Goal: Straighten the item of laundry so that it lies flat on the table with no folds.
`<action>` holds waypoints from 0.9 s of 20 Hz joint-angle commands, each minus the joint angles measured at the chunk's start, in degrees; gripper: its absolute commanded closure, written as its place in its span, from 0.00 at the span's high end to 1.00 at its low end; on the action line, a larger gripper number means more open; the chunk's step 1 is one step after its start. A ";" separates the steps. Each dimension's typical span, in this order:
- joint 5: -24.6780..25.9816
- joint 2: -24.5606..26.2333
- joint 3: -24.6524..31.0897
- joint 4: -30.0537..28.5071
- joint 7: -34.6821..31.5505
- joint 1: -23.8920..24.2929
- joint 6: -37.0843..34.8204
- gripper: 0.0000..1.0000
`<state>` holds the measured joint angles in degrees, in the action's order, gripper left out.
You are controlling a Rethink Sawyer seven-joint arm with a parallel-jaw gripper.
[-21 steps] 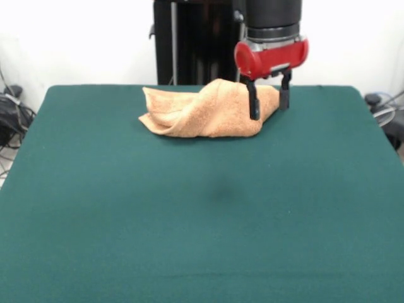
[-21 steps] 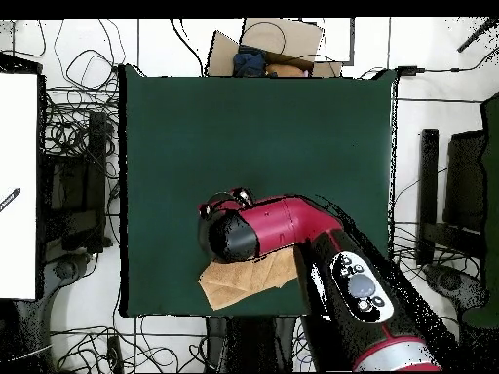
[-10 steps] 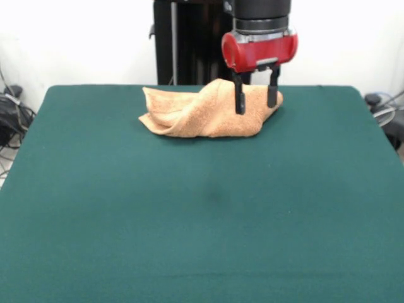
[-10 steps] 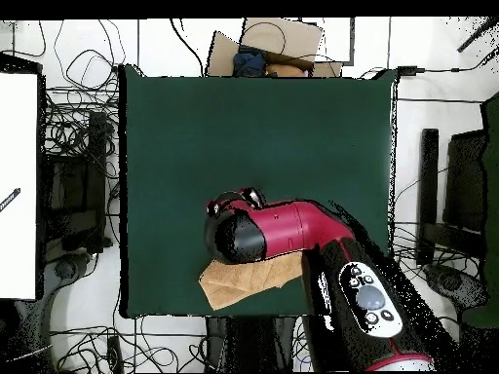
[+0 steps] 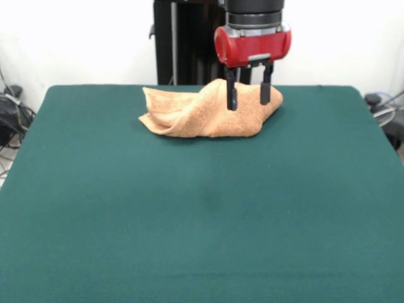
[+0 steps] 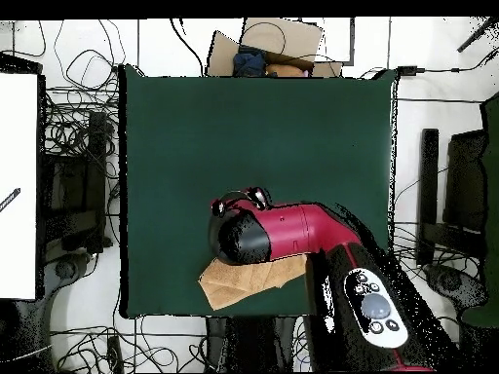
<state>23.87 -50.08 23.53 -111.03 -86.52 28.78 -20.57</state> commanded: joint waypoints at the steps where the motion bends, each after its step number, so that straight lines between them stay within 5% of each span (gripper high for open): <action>1: -2.13 -0.38 -2.69 -2.05 -10.78 -1.54 1.44 1.00; 18: -2.49 5.18 -4.66 5.69 -10.31 -4.10 0.66 1.00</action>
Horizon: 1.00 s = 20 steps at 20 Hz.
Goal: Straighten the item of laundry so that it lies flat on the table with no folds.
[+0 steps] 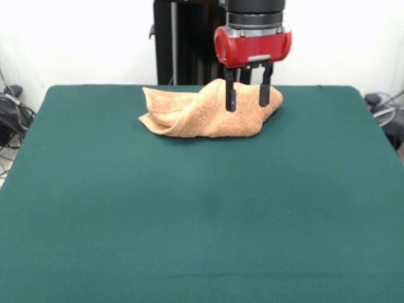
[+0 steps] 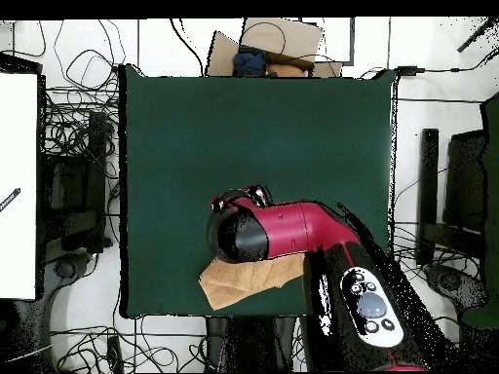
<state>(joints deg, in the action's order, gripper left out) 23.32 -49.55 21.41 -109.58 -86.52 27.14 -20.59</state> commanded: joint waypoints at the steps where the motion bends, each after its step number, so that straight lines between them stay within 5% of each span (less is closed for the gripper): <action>1: -2.04 4.62 -2.51 4.37 -10.06 -2.34 0.50 1.00; 13: -3.06 6.28 -2.31 4.64 -9.36 -1.74 1.79 1.00; 20: -5.82 2.00 -0.73 -0.83 -8.67 -0.22 -2.92 1.00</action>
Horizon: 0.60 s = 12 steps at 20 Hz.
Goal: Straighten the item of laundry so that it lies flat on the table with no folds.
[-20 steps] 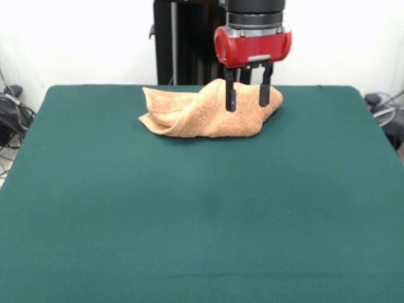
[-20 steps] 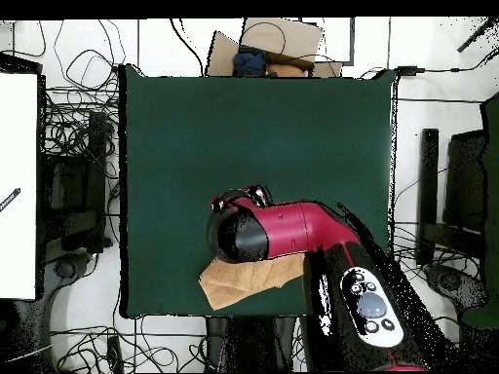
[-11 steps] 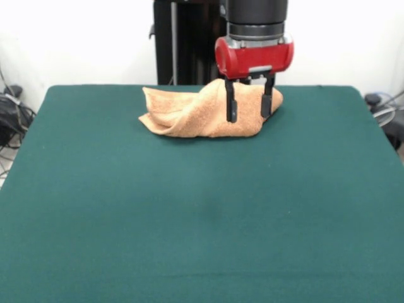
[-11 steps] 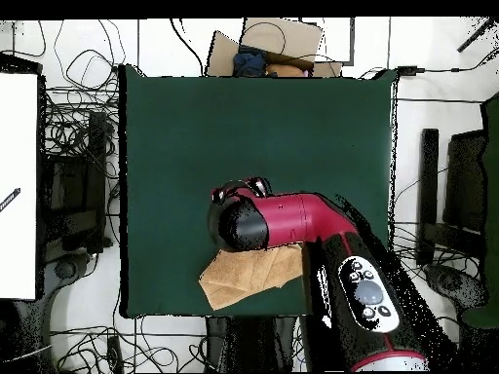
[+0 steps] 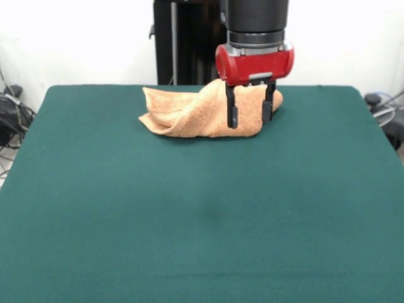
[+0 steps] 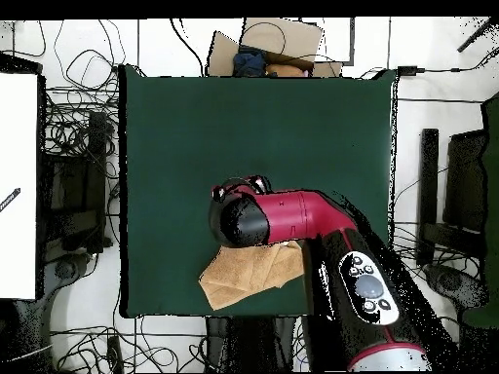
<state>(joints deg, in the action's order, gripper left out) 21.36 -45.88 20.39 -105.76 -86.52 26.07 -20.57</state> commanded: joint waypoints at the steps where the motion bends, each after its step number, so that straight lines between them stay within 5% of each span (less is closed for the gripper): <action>1: -4.22 -1.58 0.54 -5.03 -8.36 1.34 -3.24 1.00; 12: -5.38 -6.18 0.49 -12.46 -6.71 2.69 -3.88 1.00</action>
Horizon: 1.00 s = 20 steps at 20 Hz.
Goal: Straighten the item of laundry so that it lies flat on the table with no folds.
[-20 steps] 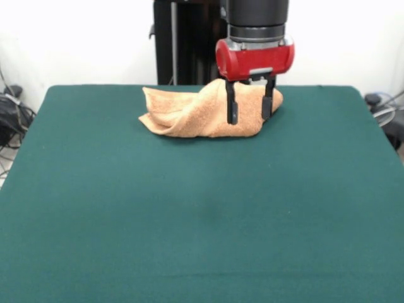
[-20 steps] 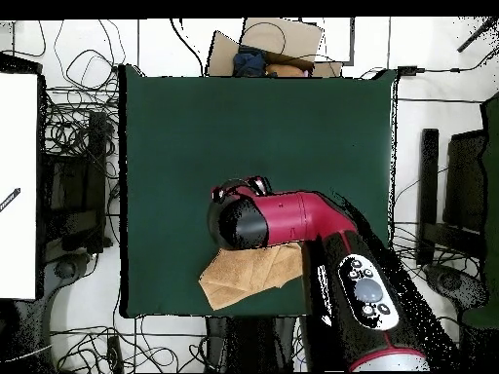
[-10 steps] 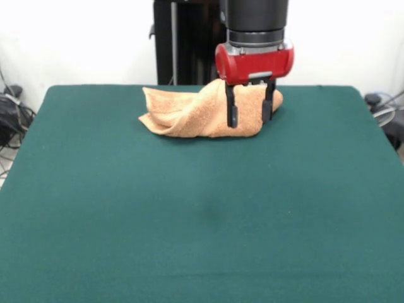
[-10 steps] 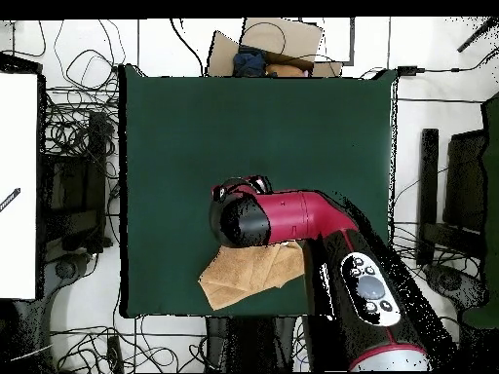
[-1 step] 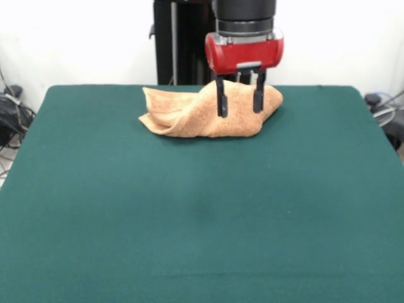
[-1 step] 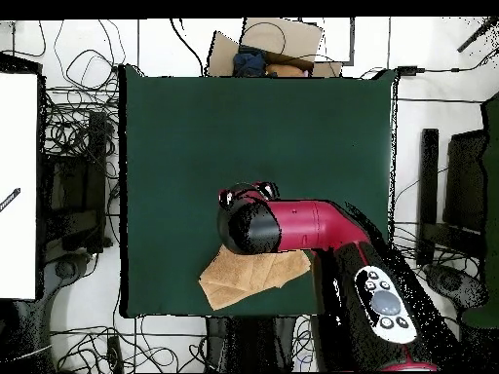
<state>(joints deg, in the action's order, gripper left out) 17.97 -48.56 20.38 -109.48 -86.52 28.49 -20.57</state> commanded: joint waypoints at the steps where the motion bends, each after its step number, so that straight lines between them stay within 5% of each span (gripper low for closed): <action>1: -2.35 -4.56 0.69 -9.54 -6.36 0.46 -4.62 1.00; 10: -2.96 -7.96 1.34 -15.23 -3.86 2.93 -5.64 1.00; 20: -1.42 -5.80 2.08 -17.99 -3.77 5.55 -2.77 1.00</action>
<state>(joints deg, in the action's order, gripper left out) 16.55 -56.06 20.43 -121.67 -86.52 33.18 -20.82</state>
